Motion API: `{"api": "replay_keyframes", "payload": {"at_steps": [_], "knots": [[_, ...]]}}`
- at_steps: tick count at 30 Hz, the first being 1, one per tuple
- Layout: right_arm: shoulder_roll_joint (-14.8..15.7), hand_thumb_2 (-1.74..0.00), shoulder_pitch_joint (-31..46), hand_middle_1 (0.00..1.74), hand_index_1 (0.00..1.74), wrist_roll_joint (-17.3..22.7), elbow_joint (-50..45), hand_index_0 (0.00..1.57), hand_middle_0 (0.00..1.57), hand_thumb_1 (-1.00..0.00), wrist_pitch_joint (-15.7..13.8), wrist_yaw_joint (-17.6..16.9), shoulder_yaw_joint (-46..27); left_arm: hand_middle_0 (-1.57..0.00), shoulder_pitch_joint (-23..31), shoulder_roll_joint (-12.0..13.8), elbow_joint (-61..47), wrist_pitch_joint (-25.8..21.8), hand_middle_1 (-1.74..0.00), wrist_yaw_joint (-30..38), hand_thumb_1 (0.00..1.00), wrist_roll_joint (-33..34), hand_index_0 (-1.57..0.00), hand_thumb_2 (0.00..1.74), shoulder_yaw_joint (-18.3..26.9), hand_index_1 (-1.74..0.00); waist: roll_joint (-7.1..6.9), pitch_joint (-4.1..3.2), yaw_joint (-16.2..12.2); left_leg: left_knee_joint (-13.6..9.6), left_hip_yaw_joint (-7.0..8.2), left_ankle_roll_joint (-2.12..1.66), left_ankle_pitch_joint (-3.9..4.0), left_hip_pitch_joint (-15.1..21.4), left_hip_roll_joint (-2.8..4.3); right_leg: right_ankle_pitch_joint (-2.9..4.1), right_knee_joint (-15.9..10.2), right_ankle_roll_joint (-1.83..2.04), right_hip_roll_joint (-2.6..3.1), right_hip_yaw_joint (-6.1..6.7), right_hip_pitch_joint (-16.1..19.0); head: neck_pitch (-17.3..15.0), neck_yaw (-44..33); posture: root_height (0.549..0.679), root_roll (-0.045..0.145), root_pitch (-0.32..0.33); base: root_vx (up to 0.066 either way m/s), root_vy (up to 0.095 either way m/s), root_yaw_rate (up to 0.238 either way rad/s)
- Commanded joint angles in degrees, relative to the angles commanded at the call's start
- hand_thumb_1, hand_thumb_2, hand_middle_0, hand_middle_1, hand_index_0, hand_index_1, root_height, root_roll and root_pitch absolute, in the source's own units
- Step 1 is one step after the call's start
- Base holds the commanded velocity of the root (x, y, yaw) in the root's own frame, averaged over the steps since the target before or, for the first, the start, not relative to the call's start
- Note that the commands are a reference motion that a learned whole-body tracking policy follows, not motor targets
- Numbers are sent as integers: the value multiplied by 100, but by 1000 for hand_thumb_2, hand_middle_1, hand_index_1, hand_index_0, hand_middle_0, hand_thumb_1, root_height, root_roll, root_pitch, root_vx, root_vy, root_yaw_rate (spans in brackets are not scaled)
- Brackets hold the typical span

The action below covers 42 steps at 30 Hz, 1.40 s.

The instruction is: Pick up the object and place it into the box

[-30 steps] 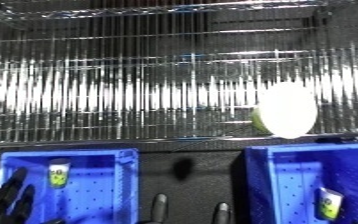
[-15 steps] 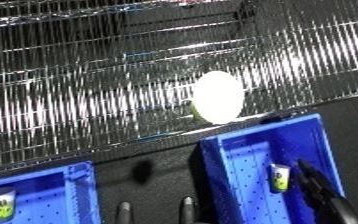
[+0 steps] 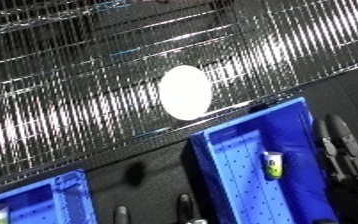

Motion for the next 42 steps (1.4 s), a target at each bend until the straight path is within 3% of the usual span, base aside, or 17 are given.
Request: {"api": "replay_keyframes", "payload": {"at_steps": [6, 11, 19, 25, 31, 42], "knots": [[-338, 0, -756, 0, 0, 76, -161, 0, 0, 0, 507, 88, 207, 0, -90, 51, 27, 25, 0, 14, 0, 48, 0, 0, -154, 0, 35, -1, 173, 50, -7, -35, -16, -5, -7, -20, 6, -30, -58, -73, 52, -32, 322, 641, 57, 46, 15, -28, 55], [-436, 0, -1465, 0, 0, 227, 97, 0, 0, 0, 918, 153, 430, 0, -122, 125, -15, 106, 0, 11, 0, 101, 0, 0, -251, 0, 92, -11, 334, 83, -33, -47, -9, -3, -34, -49, 61, -76, -119, -138, 80, -52, 605, 641, 62, 38, 41, -25, 86], [-502, 0, -2412, 0, 0, 386, 825, 0, 0, 0, 1299, 361, 817, 0, -139, 217, -122, 290, 0, -6, 0, 197, 0, 0, -498, 0, 228, -106, 621, 180, -73, -51, -3, -48, -117, -100, 211, -145, -217, -211, 48, -55, 1132, 639, 72, 28, 53, -5, 88], [-678, 0, -3146, 0, 0, 434, 1399, 0, 0, 0, 1423, 325, 1070, 0, -178, 260, -353, 378, 0, -8, 0, 194, 0, 0, -686, 0, 329, -91, 789, 257, -96, -33, 0, -132, -187, -137, 347, -190, -268, -235, -36, 136, 1520, 637, 78, 26, 46, 11, 83], [-820, 0, -3792, 0, 0, 334, 1983, 0, 0, 0, 1406, 148, 1334, 0, -247, 276, -554, 435, 0, 18, 0, 135, 0, 0, -778, 0, 415, -3, 855, 323, -123, -7, 12, -307, -239, -153, 477, -218, -299, -257, -215, 298, 1831, 633, 80, 38, 16, 6, 71], [-1061, 0, -4423, 0, 0, 118, 3059, 0, 0, 0, 1477, 112, 1903, 0, -225, 318, -720, 454, 0, 67, 0, 34, 0, 0, -924, 0, 542, 0, 940, 366, -160, 20, 53, -604, -288, -166, 603, -270, -318, -286, -535, 511, 2003, 630, 82, 73, 5, 6, 40]]}}
